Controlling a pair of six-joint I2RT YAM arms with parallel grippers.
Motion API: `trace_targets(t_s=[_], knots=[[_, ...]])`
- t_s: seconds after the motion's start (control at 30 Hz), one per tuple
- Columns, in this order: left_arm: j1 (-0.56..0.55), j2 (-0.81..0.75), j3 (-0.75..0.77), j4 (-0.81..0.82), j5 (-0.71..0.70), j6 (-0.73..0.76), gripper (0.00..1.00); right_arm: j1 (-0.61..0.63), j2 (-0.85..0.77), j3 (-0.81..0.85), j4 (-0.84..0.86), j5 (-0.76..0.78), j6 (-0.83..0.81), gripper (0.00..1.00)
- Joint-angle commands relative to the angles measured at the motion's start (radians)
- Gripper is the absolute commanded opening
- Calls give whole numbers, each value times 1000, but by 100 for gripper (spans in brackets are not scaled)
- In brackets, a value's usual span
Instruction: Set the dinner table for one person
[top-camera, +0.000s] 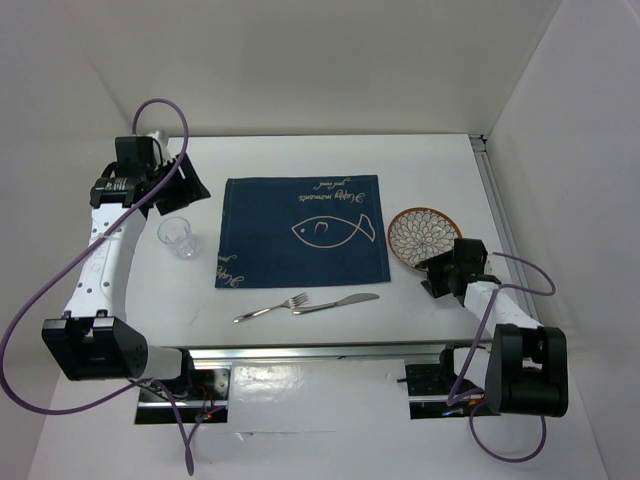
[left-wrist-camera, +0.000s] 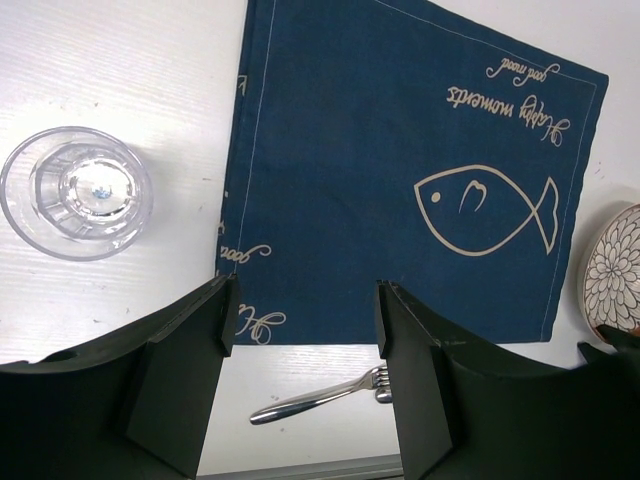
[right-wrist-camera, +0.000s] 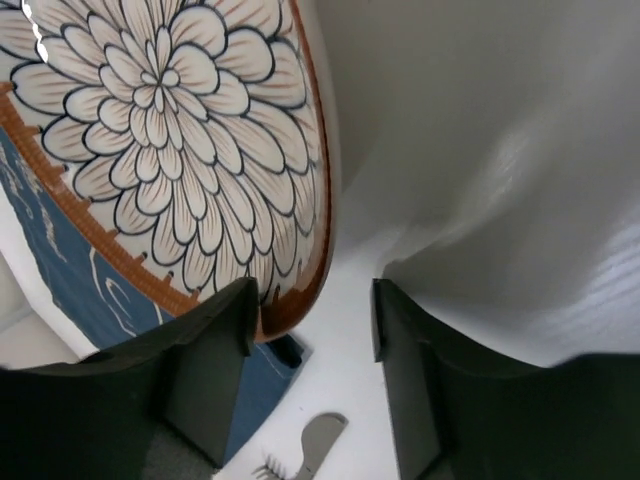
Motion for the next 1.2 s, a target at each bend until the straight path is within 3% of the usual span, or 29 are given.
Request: trace_targets(t_s=[0.0,0.07,0.17,0.2,0.27,0.47,0.67,0.93,1.17], knots=[[-11,-5,5,37,14,9,73,-6,30,-2,73,51,14,58],[-11,-5,5,37,23,9,72,-6,44,7,82,62,3,51],[-11,4,-5,37,23,9,72,-6,64,25,82,62,3,27],[-11,4,-5,37,23,9,72,-6,64,34,72,62,-6,13],[-11,4,-5,37,23,9,72,-6,41,60,37,71,-15,0],[-11,4,5,37,23,19,72,-6,-60,223,-16,77,-186,0],[-11,-27,5,37,23,9,72,-6,-28,435,-42,-123,-348,0],[-11,-56,-5,37,24,9,72,184,230,643,38,-383,-353,0],[-11,-67,-14,19,24,0,72,384,477,792,116,-380,-333,0]])
